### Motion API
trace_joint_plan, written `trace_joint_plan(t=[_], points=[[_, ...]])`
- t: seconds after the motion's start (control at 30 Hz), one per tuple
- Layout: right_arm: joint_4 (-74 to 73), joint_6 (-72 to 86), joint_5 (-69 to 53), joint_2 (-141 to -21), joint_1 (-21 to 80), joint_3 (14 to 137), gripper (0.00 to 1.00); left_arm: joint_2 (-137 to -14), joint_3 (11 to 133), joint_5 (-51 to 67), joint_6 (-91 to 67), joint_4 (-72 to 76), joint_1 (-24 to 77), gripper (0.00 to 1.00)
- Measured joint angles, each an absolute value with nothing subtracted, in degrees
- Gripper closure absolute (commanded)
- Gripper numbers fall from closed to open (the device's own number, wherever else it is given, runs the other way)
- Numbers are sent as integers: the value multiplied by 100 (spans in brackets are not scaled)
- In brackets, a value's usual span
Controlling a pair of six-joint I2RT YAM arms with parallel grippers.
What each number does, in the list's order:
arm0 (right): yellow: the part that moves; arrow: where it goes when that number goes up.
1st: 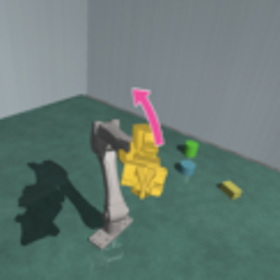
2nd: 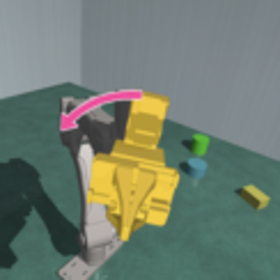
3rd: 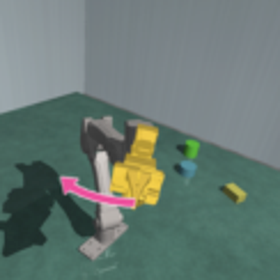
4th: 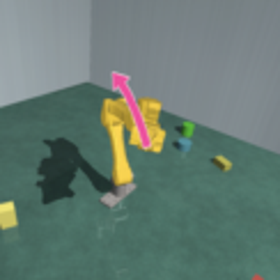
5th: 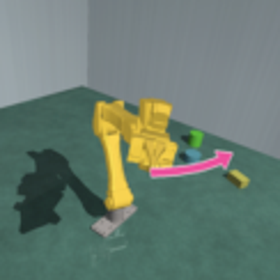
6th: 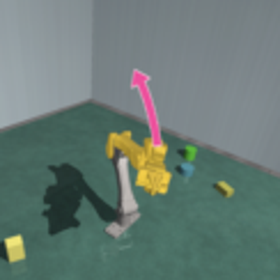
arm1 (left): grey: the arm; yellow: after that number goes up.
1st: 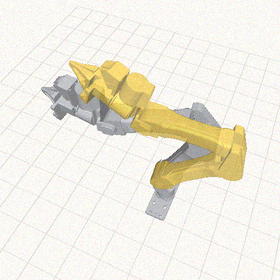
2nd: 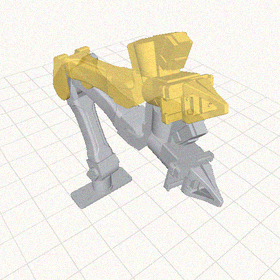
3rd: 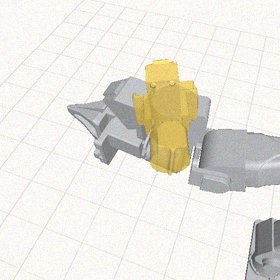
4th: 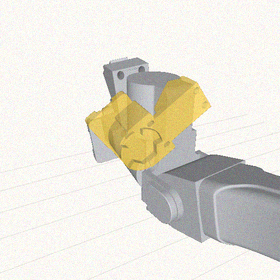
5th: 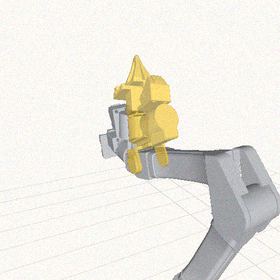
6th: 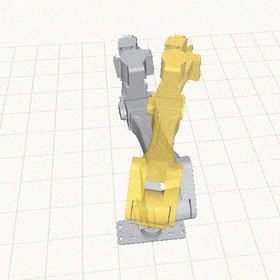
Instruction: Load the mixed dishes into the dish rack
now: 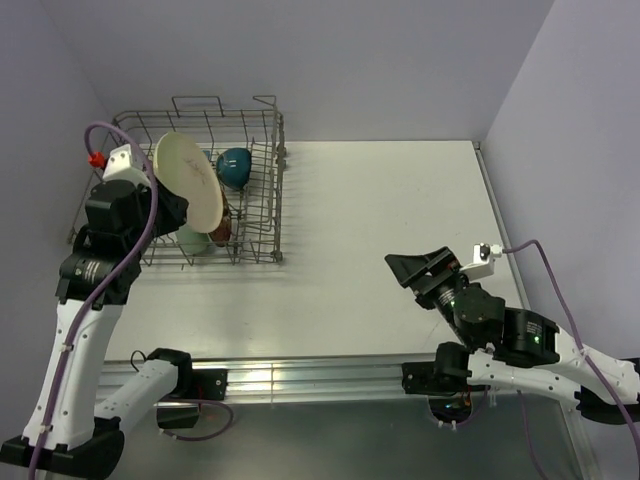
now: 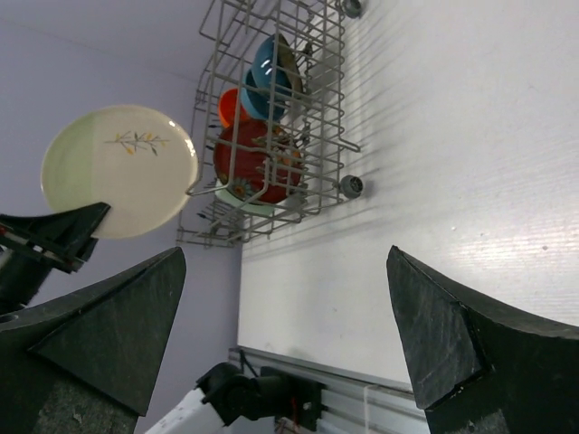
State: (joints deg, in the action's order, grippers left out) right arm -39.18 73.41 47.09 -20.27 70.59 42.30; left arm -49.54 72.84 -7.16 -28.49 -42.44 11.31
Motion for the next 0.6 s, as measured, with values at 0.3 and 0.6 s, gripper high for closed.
trace_joint_plan(t=[0.3,0.6], points=[[-3695,6676,4425,-3133,7059,4497,0,-5653,7555,-1387,-2814,-4657,1208,100],[-3006,5800,4038,-4584,6845,5074,0,-5605,7752,-3306,-2698,-4790,1164,100]])
